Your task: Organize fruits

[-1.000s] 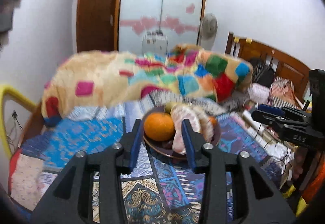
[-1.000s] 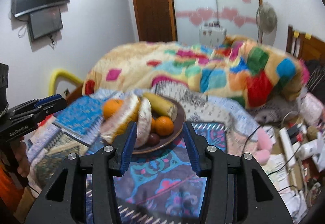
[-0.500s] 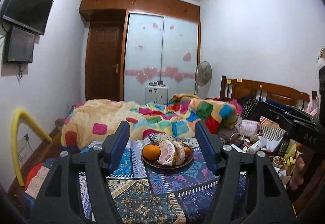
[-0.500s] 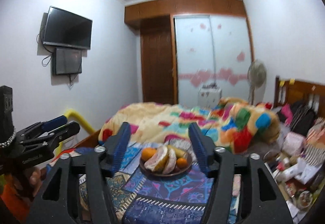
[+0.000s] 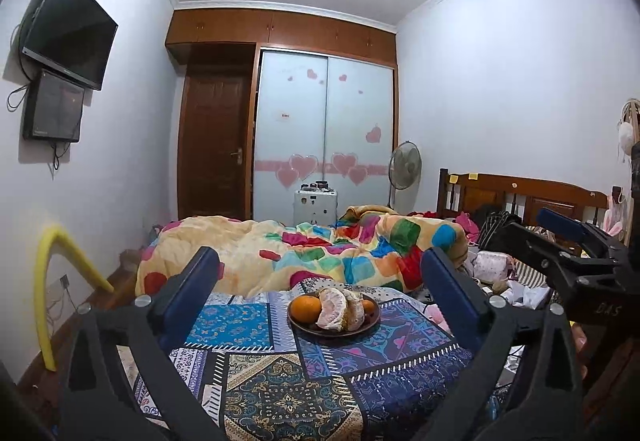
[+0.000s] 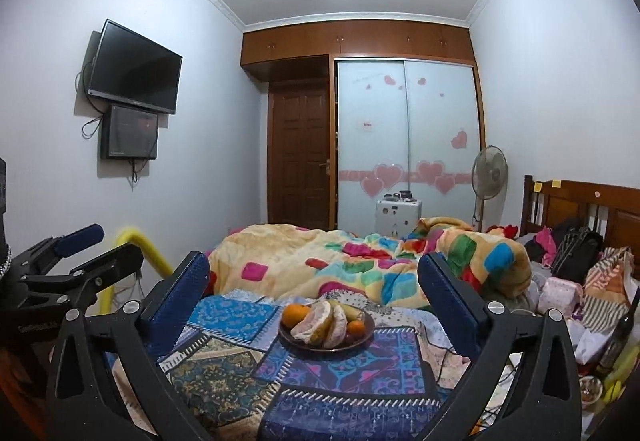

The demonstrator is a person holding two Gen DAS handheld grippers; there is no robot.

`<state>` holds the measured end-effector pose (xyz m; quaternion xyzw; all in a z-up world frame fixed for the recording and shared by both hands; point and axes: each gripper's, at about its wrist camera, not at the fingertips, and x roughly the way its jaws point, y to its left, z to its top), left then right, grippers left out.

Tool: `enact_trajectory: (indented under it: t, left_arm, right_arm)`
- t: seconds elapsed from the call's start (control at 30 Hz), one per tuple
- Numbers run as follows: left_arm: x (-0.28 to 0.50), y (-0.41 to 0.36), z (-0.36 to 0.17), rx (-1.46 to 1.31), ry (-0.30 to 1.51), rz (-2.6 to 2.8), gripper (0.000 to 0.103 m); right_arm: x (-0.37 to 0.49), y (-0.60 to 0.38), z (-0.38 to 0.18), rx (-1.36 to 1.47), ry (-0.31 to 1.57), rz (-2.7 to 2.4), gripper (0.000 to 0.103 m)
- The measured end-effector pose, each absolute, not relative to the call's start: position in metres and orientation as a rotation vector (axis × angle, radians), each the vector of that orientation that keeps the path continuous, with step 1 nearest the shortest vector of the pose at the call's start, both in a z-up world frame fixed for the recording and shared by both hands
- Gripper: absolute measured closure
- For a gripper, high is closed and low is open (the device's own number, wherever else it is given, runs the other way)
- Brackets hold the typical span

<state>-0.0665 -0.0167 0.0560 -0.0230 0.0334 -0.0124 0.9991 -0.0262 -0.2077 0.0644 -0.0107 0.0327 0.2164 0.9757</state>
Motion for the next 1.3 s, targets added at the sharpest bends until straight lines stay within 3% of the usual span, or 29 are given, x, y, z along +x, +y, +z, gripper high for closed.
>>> enact_trajectory:
  t: [1.3]
  left_arm:
    - [-0.07, -0.024, 0.056, -0.018, 0.079, -0.018, 0.0]
  right_arm:
    - [-0.041, -0.215, 0.061, -0.003, 0.053, 0.421, 0.0]
